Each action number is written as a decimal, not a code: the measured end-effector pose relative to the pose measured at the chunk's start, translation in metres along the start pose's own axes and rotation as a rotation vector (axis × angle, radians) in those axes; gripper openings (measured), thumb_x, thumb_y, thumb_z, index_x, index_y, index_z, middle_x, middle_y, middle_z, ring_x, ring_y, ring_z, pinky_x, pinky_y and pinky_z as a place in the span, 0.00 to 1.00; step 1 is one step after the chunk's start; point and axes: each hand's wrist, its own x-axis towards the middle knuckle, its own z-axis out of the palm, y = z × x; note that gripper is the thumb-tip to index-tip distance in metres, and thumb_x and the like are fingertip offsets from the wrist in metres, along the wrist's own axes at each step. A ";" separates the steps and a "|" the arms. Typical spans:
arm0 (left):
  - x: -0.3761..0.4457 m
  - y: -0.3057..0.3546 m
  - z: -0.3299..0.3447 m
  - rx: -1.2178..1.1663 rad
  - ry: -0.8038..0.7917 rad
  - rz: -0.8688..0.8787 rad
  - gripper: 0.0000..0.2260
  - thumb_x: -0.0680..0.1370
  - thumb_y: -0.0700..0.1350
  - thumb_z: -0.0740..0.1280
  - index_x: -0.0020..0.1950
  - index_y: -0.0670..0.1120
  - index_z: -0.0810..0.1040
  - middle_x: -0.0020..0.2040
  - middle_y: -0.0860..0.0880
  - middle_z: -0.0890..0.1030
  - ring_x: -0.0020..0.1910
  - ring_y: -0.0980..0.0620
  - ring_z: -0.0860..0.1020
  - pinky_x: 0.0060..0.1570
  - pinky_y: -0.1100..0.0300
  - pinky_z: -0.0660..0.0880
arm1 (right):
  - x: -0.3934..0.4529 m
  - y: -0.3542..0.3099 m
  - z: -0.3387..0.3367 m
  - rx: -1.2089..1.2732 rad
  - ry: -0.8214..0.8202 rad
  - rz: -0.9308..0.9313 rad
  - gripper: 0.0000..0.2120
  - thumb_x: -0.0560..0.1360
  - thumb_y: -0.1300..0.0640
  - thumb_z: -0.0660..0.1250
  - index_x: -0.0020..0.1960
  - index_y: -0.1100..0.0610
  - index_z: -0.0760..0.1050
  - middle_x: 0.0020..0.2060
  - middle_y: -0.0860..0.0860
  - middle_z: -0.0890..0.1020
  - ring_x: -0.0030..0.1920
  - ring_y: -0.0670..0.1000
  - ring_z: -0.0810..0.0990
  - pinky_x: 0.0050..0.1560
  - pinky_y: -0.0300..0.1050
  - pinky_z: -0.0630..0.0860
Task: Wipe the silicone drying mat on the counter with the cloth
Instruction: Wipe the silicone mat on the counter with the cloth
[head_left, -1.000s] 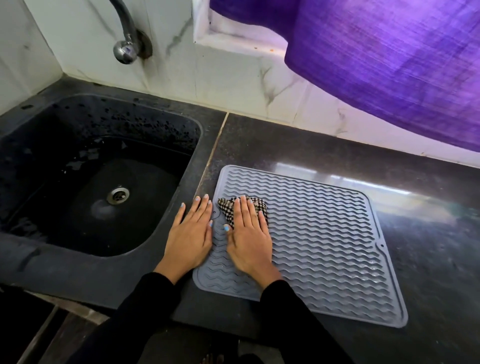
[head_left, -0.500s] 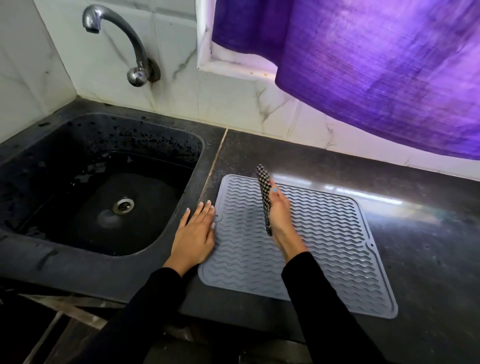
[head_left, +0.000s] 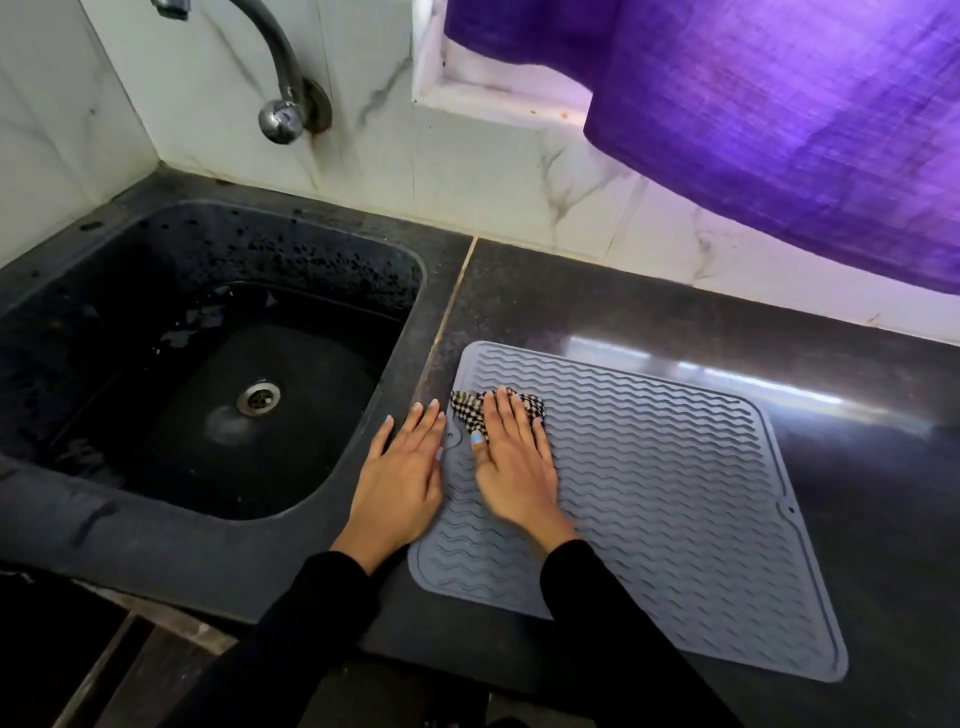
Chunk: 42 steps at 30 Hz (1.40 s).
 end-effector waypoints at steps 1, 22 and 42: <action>0.000 0.000 -0.001 -0.007 0.000 -0.001 0.28 0.76 0.52 0.41 0.73 0.44 0.61 0.74 0.49 0.61 0.74 0.55 0.54 0.72 0.57 0.41 | 0.000 0.000 -0.004 0.053 -0.026 0.002 0.25 0.81 0.50 0.44 0.76 0.50 0.42 0.76 0.44 0.42 0.74 0.42 0.38 0.73 0.44 0.34; 0.034 -0.001 0.000 0.024 -0.066 0.020 0.34 0.72 0.55 0.35 0.75 0.43 0.57 0.76 0.47 0.57 0.75 0.52 0.53 0.72 0.55 0.41 | -0.016 0.006 0.009 -0.094 0.163 0.024 0.29 0.78 0.47 0.39 0.76 0.57 0.41 0.76 0.52 0.44 0.76 0.51 0.40 0.73 0.51 0.36; 0.034 -0.004 0.003 -0.031 -0.036 0.022 0.33 0.74 0.57 0.37 0.74 0.44 0.59 0.75 0.48 0.60 0.75 0.53 0.55 0.73 0.54 0.45 | -0.011 0.033 -0.081 0.881 0.241 0.208 0.22 0.82 0.53 0.47 0.75 0.56 0.54 0.75 0.50 0.57 0.74 0.50 0.56 0.73 0.45 0.52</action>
